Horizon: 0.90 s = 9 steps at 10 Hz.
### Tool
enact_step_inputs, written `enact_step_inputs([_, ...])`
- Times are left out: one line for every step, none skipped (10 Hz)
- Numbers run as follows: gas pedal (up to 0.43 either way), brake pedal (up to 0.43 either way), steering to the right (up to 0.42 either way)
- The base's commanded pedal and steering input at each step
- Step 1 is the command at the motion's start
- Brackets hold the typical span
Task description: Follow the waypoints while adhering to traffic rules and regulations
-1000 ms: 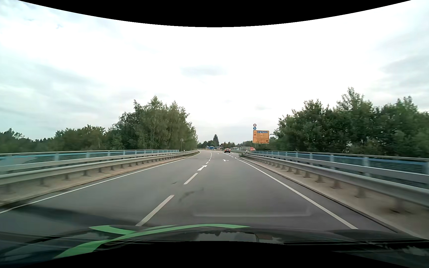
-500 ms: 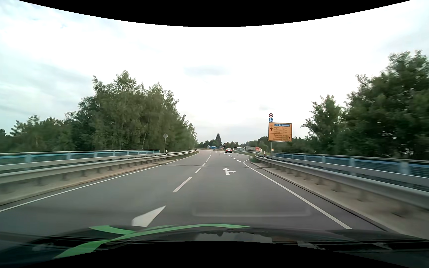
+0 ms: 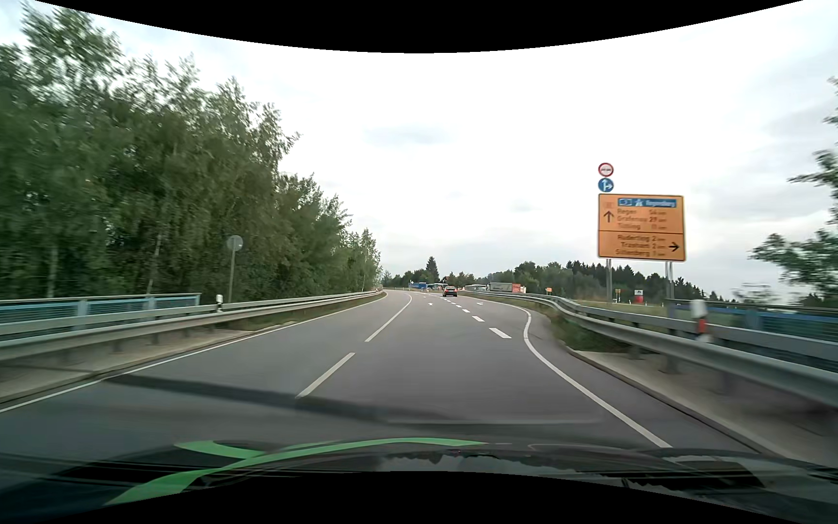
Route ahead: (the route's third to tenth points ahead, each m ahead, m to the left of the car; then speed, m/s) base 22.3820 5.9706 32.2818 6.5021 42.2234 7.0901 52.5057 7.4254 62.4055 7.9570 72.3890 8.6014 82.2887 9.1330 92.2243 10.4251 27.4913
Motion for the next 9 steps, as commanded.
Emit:
enact_step_inputs([0.421, 0.0, -0.011])
enact_step_inputs([0.421, 0.0, -0.011])
enact_step_inputs([0.421, 0.0, -0.011])
enact_step_inputs([0.421, 0.0, -0.012])
enact_step_inputs([0.421, 0.0, -0.011])
enact_step_inputs([0.421, 0.0, -0.011])
enact_step_inputs([0.421, 0.0, -0.011])
enact_step_inputs([0.421, 0.0, -0.011])
enact_step_inputs([0.421, 0.0, -0.011])
